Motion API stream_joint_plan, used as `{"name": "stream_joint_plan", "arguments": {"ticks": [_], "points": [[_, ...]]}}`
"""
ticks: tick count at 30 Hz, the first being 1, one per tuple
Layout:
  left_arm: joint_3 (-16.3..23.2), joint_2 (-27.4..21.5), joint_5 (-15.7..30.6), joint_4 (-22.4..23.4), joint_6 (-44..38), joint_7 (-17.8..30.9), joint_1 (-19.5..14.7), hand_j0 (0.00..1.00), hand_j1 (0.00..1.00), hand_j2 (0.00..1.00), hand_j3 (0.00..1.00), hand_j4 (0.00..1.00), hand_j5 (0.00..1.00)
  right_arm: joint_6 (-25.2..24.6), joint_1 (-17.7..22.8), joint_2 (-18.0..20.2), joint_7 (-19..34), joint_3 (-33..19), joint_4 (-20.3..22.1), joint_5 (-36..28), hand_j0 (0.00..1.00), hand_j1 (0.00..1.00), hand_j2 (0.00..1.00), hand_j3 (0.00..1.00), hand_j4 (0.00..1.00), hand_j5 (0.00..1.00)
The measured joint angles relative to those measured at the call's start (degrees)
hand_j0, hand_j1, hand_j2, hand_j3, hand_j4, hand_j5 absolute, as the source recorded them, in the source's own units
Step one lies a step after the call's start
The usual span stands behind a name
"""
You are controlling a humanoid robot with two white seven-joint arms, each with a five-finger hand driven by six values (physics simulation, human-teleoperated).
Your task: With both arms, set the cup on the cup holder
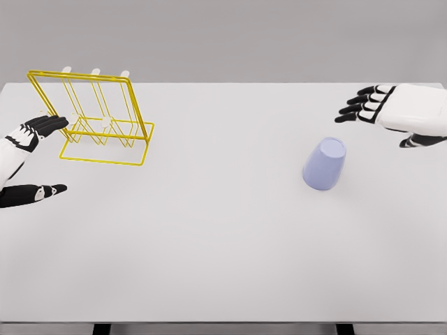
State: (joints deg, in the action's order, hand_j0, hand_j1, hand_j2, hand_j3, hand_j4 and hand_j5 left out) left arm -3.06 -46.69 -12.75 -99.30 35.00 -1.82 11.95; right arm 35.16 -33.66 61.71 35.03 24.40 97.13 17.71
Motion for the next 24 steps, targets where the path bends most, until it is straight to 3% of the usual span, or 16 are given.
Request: {"name": "stream_joint_plan", "arguments": {"ticks": [6,11,17,24], "points": [[0.0,0.0,0.0,0.0,0.0,0.0,0.0,1.0,1.0,1.0,1.0,1.0,1.0,-0.02,-2.38,1.57,0.0,-0.77,-0.17,-0.56,1.0,1.0,1.0,1.0,1.0,1.0],[0.0,0.0,0.0,0.0,0.0,-0.01,0.0,1.0,1.0,1.0,1.0,1.0,1.0,-0.02,-4.48,2.75,0.0,3.45,-2.18,-0.42,1.0,1.0,1.0,1.0,1.0,1.0],[0.0,-0.01,0.02,0.0,0.0,0.11,-0.09,1.0,1.0,1.0,1.0,1.0,1.0,0.0,-5.63,-0.98,0.0,5.44,-11.51,-1.14,1.0,1.0,1.0,1.0,1.0,1.0],[-0.35,0.0,0.58,0.0,0.0,0.35,-0.26,1.0,1.0,1.0,1.0,1.0,1.0,-0.02,-9.32,-6.67,-0.01,11.76,-12.62,-0.87,0.99,0.99,0.99,0.99,0.99,0.99]]}}
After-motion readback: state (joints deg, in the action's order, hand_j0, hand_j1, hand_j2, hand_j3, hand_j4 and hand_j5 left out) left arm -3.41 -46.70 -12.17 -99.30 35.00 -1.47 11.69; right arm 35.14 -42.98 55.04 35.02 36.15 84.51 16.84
